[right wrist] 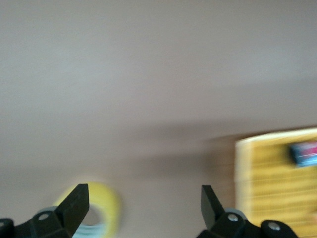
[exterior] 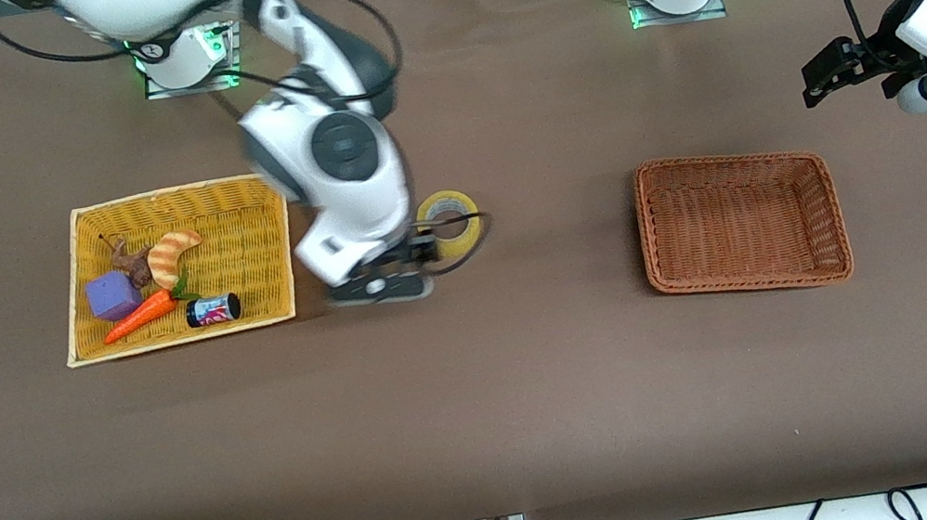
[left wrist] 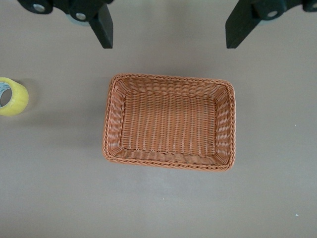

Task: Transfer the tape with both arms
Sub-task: 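Set the tape roll on the table with the right gripper and release, then retract the right gripper while the left gripper reaches the tape roll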

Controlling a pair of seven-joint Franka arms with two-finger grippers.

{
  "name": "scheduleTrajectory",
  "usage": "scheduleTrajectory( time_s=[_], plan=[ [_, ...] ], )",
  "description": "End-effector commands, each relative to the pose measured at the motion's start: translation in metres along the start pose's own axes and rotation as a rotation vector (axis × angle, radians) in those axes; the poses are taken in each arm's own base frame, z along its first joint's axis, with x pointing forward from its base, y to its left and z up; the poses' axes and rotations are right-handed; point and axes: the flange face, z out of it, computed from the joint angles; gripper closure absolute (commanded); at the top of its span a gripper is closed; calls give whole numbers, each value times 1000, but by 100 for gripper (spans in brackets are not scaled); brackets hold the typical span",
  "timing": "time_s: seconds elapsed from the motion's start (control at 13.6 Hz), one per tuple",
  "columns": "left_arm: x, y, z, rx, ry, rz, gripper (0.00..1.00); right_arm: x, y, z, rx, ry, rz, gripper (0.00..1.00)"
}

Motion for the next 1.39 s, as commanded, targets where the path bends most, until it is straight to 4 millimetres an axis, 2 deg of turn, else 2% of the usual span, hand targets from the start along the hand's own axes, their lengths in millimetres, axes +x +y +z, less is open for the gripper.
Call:
scheduleTrajectory(
  time_s=[0.0, 0.07, 0.15, 0.22, 0.29, 0.37, 0.44, 0.51, 0.66, 0.73, 0.88, 1.03, 1.1, 1.17, 1.25, 1.32],
  plan=[
    [14, 40, 27, -12, -57, 63, 0, 24, 88, -16, -11, -64, -78, 0],
    [20, 44, 50, 5, -96, 71, 0, 36, 126, -30, 9, -60, -89, 0],
    [22, 45, 69, 33, -132, 91, 0, 48, 171, -39, 43, -65, -89, 0],
    [21, 47, 71, 29, -137, 109, 0, 56, 215, -43, 83, -87, -90, 0],
    [22, 61, 75, 26, -136, 125, 0, 55, 262, -63, 135, -96, -95, 0],
    [24, 90, 85, 11, -119, 155, 0, 51, 297, -87, 175, -69, -110, 0],
    [26, 117, 96, -37, -115, 146, 0, 47, 333, -100, 161, -46, -96, 0],
    [31, 143, 113, -104, -119, 101, 0, 36, 359, -110, 134, -36, -67, 0],
    [35, 208, 154, -168, -124, 30, 0, 11, 366, -120, 96, -16, -53, 0],
    [31, 240, 168, -183, -102, 12, 0, 2, 370, -127, 88, -8, -46, 0],
    [9, 303, 198, -201, -75, -56, 0, -8, 372, -140, 78, 15, -44, 0],
    [-14, 355, 229, -196, -78, -81, 0, -36, 373, -164, 63, 48, -42, 0],
    [-22, 372, 246, -194, -75, -64, 0, -43, 373, -173, 59, 59, -31, 0],
    [-28, 382, 267, -189, -77, -54, 0, -44, 376, -165, 60, 33, -27, 0],
    [-30, 386, 290, -185, -83, -54, 0, -44, 388, -166, 57, 36, -15, 0],
    [-31, 385, 308, -180, -84, -59, 0, -43, 391, -165, 57, 41, -12, 0]
  ],
)
